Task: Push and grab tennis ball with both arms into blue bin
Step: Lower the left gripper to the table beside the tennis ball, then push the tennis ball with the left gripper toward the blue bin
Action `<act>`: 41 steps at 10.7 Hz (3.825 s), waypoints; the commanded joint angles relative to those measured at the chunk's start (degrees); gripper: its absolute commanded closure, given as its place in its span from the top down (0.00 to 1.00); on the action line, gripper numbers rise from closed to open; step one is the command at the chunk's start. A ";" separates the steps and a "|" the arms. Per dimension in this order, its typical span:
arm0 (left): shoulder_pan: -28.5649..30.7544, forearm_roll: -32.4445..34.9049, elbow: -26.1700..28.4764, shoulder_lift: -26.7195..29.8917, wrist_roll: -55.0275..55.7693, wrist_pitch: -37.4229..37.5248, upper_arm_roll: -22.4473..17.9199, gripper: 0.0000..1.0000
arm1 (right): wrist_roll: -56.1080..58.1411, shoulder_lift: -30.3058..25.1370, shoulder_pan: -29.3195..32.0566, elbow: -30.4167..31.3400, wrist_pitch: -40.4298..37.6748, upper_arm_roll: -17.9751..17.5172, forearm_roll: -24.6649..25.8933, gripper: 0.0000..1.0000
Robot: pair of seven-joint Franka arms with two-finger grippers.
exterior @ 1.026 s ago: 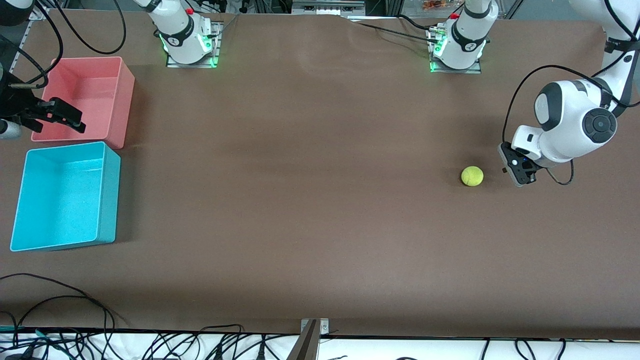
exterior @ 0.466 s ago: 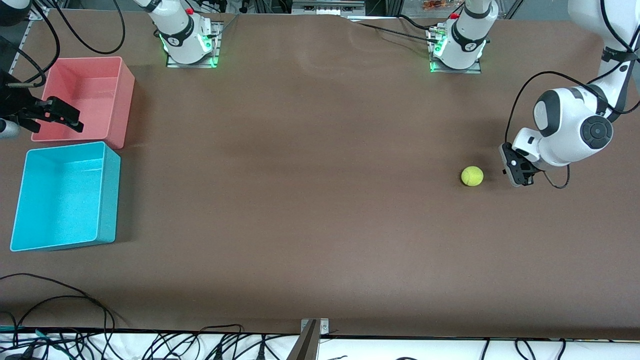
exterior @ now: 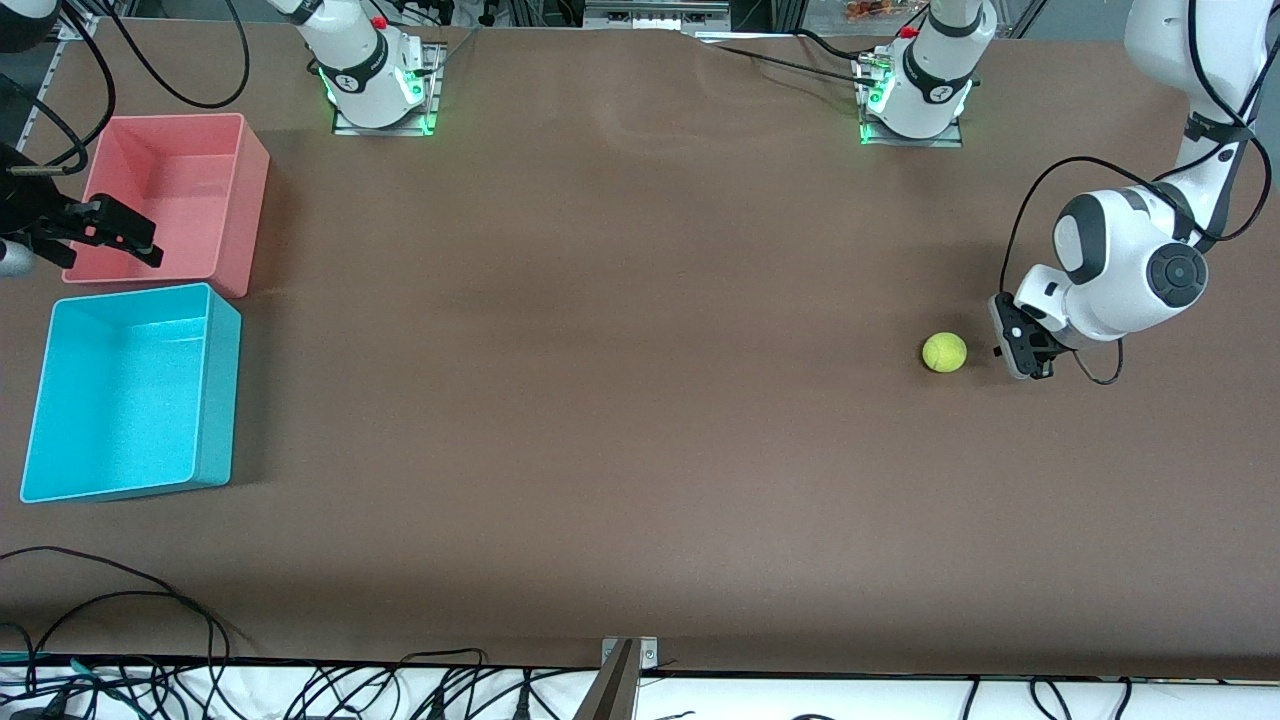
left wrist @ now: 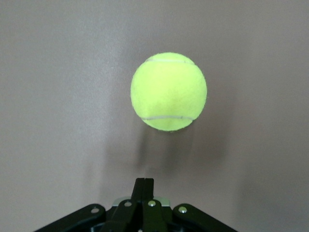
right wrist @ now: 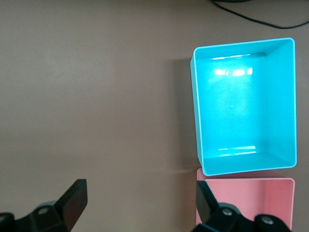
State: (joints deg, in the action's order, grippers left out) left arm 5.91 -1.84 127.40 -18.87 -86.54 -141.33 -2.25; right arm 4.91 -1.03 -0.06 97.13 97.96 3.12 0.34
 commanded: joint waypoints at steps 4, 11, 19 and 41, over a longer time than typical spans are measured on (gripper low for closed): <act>-0.19 -3.17 0.05 -1.34 -10.57 -4.31 0.06 0.00 | 0.19 -0.56 -0.03 0.34 0.48 -0.22 -0.69 1.00; -0.46 -6.05 1.10 -2.66 -10.76 -5.27 0.06 0.00 | 0.28 -0.64 -0.03 0.43 -0.22 -0.22 -0.69 1.00; -7.55 -6.86 1.72 -3.09 0.97 -5.36 0.40 0.00 | 0.45 -0.73 -0.03 0.43 -0.31 -0.13 -0.87 1.00; -3.45 -5.19 1.45 16.23 27.92 0.61 4.54 1.00 | 0.10 -0.73 -0.21 1.48 -1.19 -4.69 -0.96 1.00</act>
State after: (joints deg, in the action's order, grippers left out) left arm 2.14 -7.02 127.27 -5.85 -58.75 -141.68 2.24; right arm 4.91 -0.94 -0.31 97.61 97.50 0.78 0.20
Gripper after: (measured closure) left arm 0.000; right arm 0.000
